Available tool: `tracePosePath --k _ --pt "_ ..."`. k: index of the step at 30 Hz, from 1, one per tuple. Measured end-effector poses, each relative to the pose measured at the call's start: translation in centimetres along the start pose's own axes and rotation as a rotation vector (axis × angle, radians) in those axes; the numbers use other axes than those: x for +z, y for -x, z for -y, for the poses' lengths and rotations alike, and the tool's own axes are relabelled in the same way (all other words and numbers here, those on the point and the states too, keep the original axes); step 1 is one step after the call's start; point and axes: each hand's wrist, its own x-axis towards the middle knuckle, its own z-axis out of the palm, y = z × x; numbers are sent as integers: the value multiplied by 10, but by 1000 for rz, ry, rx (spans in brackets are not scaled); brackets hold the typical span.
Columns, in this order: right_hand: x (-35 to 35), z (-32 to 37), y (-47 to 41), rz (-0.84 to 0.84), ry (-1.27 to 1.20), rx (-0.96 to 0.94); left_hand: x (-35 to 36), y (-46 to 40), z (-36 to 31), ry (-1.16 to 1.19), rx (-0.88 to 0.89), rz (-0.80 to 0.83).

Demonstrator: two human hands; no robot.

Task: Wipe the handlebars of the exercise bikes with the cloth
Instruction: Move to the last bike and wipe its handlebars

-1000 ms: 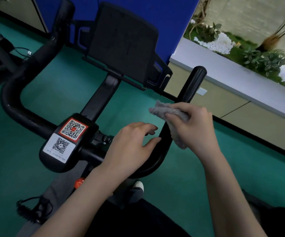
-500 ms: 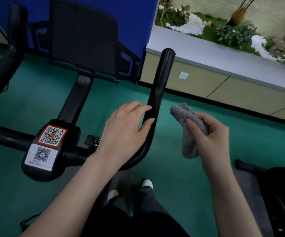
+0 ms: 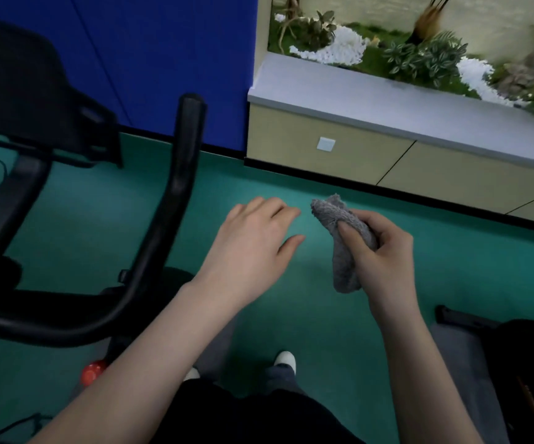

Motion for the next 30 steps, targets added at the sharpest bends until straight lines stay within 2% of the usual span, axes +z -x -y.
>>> tracePosePath --k 8,15,23,30 --pt "-117 -57 -33 -64 9 60 83 -49 -57 -146 -37 173" --pt "-168 -99 -46 -185 -58 179 122 -73 -63 -254 -45 306" --pt "-165 -112 -126 -183 -58 189 151 -128 -25 -294 -164 365" --pt "-97 -91 -256 -5 -35 135 170 -201 32 -295 -325 351"
